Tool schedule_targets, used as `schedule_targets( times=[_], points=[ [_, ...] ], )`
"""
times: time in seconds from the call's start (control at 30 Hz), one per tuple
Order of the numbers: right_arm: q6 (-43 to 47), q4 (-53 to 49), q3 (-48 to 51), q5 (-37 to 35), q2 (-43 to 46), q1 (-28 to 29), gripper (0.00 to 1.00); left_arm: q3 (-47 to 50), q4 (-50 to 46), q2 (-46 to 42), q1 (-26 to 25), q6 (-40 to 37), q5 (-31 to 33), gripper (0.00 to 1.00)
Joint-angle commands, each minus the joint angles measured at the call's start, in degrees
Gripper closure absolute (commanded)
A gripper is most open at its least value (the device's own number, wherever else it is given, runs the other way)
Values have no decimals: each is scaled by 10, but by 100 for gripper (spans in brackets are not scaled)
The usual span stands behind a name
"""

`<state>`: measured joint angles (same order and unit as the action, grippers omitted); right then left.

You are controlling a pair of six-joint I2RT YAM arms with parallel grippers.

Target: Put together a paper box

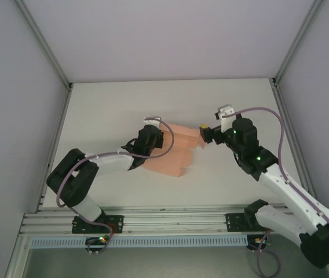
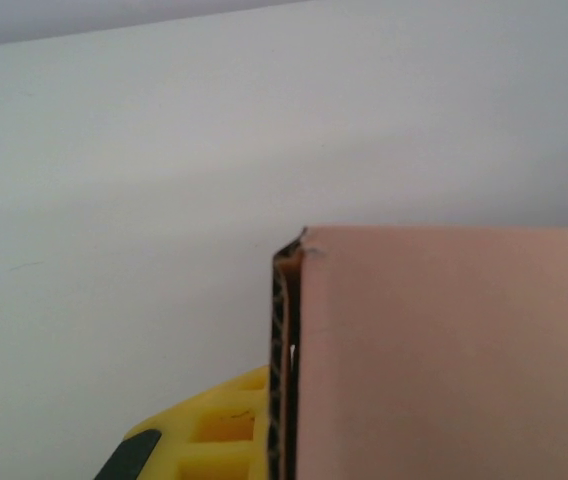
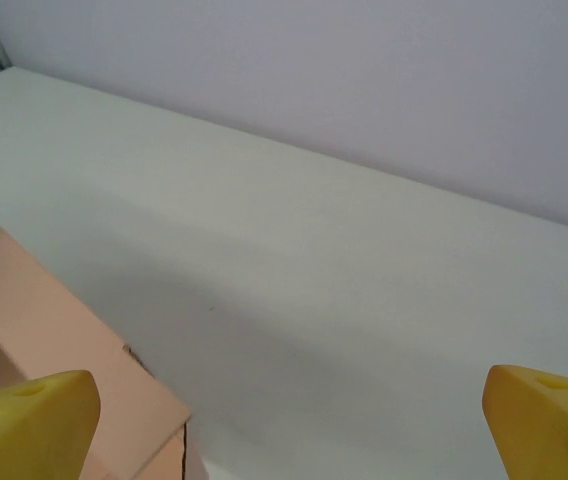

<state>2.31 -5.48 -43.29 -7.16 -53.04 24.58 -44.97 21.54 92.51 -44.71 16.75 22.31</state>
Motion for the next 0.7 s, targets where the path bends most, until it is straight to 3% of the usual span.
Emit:
schedule_targets(
  times=[0.0,0.17,0.27,0.5,0.67],
  points=[
    [-20,-52,38,74,19,-4,0,-8,-52,-17,-3,26,-6,100],
    [-19,-58,66,117,9,-11,0,-6,-59,-40,9,47,-51,100],
    [-36,-5,91,117,-15,-23,0,2,-44,-48,12,41,-72,100],
    [-90,57,70,60,-77,-91,0,20,-31,-64,14,21,-113,100],
    [-90,55,30,128,-101,-107,0,29,-18,-64,13,19,-133,100]
  ],
)
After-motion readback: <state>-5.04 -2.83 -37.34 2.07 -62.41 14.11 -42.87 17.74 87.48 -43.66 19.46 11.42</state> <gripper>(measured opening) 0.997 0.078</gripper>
